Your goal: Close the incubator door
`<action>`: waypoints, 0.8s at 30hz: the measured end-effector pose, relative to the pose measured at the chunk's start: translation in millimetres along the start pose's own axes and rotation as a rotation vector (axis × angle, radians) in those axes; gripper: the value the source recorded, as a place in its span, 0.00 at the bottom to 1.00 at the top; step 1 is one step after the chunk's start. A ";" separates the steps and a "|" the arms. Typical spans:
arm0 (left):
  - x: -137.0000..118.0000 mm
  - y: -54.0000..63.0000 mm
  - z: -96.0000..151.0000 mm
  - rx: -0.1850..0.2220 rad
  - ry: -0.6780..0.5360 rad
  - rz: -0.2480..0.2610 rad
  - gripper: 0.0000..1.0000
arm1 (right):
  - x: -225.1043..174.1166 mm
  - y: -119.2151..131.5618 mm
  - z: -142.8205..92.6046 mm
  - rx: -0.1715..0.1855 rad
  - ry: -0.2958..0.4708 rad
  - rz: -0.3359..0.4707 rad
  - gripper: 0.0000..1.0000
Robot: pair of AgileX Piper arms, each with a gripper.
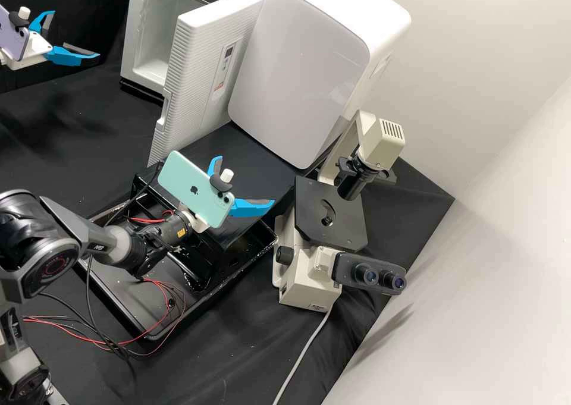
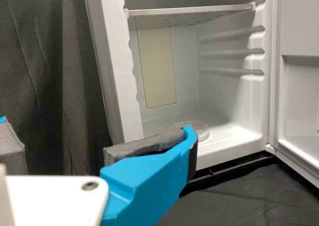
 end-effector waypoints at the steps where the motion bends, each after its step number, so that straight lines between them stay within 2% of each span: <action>1: 0.0 0.0 0.0 0.000 0.000 0.000 1.00 | 0.0 0.0 0.0 0.000 0.000 0.000 1.00; 11: 0.0 0.0 0.0 0.000 0.000 0.000 1.00 | 0.0 0.0 0.0 0.000 0.000 0.000 1.00; 12: 0.0 0.0 0.0 0.000 0.000 0.000 1.00 | 0.0 0.0 0.0 0.000 0.000 0.000 0.00; 24: 0.0 0.0 0.0 0.000 0.000 0.000 1.00 | 8.5 13.3 -13.3 -0.003 0.083 0.079 0.00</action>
